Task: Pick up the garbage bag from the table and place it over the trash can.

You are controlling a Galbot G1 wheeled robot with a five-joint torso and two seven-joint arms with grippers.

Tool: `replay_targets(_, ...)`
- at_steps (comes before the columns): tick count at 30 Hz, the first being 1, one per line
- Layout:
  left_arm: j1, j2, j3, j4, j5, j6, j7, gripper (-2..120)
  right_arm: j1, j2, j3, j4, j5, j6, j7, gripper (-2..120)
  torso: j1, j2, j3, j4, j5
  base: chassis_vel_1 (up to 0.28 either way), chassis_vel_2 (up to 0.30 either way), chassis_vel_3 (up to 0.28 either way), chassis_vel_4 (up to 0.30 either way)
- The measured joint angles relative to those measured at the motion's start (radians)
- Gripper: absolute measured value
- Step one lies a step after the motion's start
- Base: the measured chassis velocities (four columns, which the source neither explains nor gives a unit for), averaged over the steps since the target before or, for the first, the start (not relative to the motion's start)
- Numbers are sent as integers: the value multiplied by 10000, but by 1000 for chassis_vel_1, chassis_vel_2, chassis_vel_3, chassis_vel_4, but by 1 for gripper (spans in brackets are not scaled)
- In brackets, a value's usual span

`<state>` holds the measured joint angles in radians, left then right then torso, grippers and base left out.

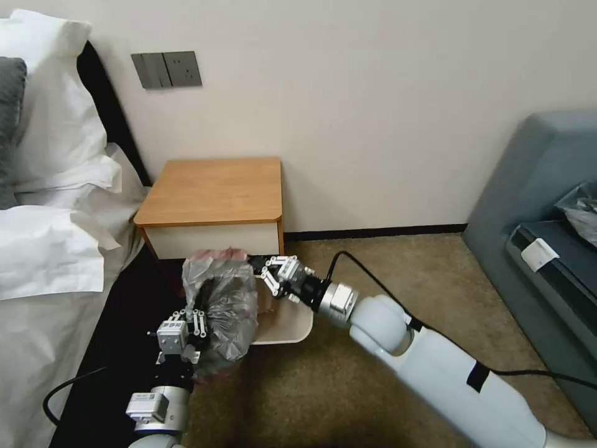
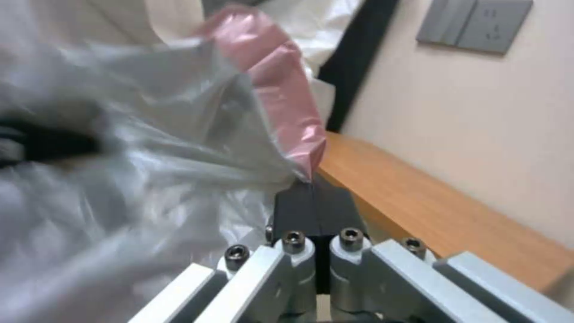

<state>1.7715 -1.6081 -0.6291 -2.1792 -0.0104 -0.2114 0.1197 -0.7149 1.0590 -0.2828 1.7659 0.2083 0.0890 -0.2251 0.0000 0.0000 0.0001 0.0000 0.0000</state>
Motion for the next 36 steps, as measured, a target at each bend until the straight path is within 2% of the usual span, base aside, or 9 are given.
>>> replay_targets(6, 93, 0, 12, -132, 23, -169, 56, 9, 552, -7, -29, -514, 173, -92, 132, 0, 0, 0, 0, 0, 0, 0, 0, 0, 0)
replay_targets(19, -20, 1, -261, -163, -271, -227, 34, 9, 634, -252, 167, -871, 77, -134, 109, 0, 1, 0, 0, 0, 0, 0, 0, 0, 0)
replay_targets(20, -78, 0, -385, -152, -367, -202, -1, 9, 520, -389, 312, -691, 90, -121, 81, 7, 0, -1, 0, -1, 1, 0, 0, 0, 0)
replay_targets(25, -166, 0, -584, -41, -522, -148, -73, 9, 189, -703, 689, -133, 226, -137, -141, 18, 0, 0, 0, 0, -1, 0, 0, 0, 0)
replay_targets(27, -233, 0, -697, 60, -622, -70, -156, 9, -180, -1027, 1070, 434, 355, -155, -388, 27, 0, 0, -1, 0, 1, 0, 0, 0, 0)
replay_targets(29, -329, 0, -809, 180, -761, 3, -207, 9, -1001, -1553, 1700, 1388, 628, -186, -588, 39, 0, 0, -1, -1, -1, 0, 0, 0, 0)
replay_targets(33, -397, 0, -878, 254, -868, 30, -221, 9, -1673, -1920, 2219, 1987, 796, -162, -640, 47, 1, 0, -2, -3, 0, 0, 0, 0, 0)
replay_targets(36, -408, 0, -897, 256, -1088, 53, -237, 9, -2515, -2154, 2808, 2754, 1546, -249, -508, 63, 0, 0, -2, -2, 1, 0, 0, 0, 0)
